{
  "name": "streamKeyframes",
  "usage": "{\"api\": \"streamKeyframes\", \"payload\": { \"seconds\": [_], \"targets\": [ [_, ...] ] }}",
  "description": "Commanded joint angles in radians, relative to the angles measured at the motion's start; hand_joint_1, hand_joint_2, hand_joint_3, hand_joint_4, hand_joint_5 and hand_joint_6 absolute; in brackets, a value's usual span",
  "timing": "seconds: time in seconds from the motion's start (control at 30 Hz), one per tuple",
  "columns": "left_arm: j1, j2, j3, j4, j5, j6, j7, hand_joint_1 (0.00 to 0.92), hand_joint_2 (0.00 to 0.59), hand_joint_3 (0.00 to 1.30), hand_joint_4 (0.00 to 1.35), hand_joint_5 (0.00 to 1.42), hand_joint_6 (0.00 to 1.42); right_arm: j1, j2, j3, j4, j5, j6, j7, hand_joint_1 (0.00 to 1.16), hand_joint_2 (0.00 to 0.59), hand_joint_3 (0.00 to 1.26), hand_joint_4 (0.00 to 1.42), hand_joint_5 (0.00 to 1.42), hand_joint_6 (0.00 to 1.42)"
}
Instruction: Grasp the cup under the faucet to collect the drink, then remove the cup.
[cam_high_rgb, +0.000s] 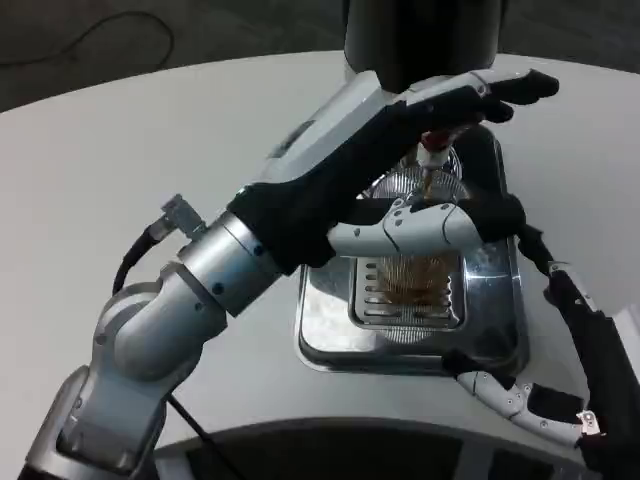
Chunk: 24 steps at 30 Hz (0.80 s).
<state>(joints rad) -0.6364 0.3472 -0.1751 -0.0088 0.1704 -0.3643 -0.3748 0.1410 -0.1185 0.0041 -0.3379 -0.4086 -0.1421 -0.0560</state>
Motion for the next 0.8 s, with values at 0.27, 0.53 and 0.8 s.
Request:
{"api": "streamKeyframes", "payload": {
  "seconds": [0.27,0.53,0.8],
  "targets": [
    [0.041,0.025,-0.011,0.040,0.034,0.029,-0.014,0.043,0.099,0.24,0.20,0.25,0.09,-0.122,0.092,0.020,0.192,0.061,-0.060,-0.131,0.87,0.175,0.07,0.06,0.03,0.08],
    [0.039,0.024,-0.011,0.052,0.035,0.026,-0.008,0.034,0.105,0.24,0.20,0.25,0.09,-0.211,0.135,0.025,0.313,0.091,-0.120,-0.198,0.87,0.168,0.05,0.04,0.03,0.07],
    [0.038,0.024,-0.009,0.058,0.037,0.023,0.000,0.030,0.106,0.24,0.20,0.25,0.09,-0.282,0.164,0.038,0.437,0.090,-0.193,-0.261,0.88,0.164,0.05,0.04,0.03,0.07]
  ]
}}
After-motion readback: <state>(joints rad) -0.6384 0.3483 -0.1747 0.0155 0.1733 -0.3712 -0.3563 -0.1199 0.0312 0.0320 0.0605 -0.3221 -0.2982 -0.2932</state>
